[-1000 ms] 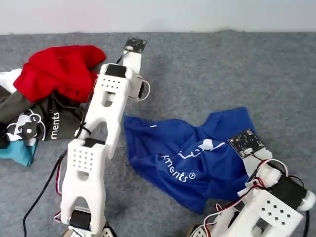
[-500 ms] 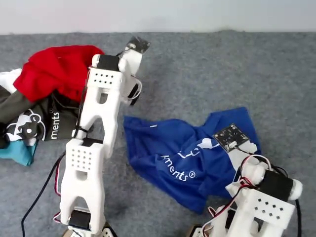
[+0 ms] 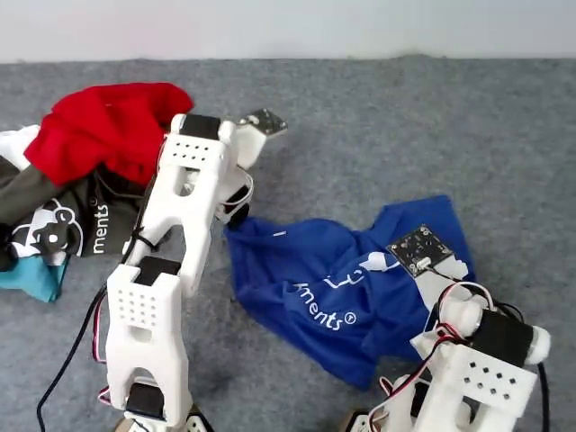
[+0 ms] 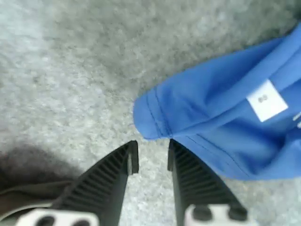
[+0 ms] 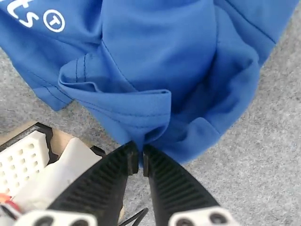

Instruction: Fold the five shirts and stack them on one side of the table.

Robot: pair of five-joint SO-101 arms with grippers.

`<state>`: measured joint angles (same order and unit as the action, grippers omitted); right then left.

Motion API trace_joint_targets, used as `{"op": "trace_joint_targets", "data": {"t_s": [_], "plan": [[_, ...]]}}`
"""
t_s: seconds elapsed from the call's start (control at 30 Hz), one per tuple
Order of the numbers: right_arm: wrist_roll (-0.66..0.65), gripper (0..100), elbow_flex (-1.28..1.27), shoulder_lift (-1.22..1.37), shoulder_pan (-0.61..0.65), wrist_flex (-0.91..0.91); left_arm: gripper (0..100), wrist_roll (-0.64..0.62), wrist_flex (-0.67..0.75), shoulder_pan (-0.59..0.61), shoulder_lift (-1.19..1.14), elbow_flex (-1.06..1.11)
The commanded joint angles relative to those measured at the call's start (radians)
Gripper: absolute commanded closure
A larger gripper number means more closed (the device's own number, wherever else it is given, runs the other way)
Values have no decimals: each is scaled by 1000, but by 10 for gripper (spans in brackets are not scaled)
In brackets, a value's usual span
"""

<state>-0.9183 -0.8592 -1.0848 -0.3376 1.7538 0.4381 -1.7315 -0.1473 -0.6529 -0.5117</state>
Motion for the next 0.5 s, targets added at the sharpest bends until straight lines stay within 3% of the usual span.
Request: {"op": "trace_joint_targets", "data": {"t_s": [0.0, 0.27, 0.47], "plan": [[9, 990, -2, -7, 10, 25, 888, 18, 0, -23, -31, 7], [9, 990, -2, -7, 12, 25, 889, 17, 80, -94, -210, 4], [9, 990, -2, -7, 12, 25, 985, 17, 83, -104, -233, -64]]}}
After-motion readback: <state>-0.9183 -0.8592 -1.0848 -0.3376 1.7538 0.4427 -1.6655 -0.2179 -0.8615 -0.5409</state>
